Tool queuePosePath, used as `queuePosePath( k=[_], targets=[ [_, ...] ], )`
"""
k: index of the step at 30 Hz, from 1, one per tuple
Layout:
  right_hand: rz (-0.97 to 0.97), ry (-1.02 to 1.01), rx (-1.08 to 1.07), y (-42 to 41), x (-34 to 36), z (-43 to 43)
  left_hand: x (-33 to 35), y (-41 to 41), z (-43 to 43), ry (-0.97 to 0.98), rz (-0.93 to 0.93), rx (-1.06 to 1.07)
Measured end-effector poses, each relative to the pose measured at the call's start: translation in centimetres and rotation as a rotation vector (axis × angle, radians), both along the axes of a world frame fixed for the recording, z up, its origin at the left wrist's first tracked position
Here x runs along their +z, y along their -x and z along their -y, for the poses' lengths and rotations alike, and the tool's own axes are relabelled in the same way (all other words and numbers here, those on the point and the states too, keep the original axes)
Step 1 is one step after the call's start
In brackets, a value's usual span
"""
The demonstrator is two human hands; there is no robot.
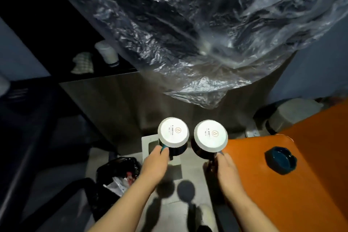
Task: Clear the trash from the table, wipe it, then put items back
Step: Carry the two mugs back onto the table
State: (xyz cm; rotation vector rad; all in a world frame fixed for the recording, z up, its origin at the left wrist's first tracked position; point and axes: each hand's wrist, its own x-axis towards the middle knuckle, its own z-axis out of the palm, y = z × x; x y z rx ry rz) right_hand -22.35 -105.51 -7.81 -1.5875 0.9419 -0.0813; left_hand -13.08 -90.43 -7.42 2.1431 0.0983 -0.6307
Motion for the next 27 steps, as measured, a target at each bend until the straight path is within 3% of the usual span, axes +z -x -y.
queuePosePath(
  k=[10,19,27],
  targets=[
    [0.037,0.12,0.379,-0.4,5.6,-9.7,5.6,5.1,-13.2,-0.038,0.093,0.383],
    [0.1,0.033,0.631,0.8,7.7,-19.8,7.0,11.0,-23.9,0.083,0.094,0.696],
    [0.131,0.027,0.845,0.3,9.2,-33.0,8.8,13.8,-37.0,0.056,0.188,0.857]
  ],
)
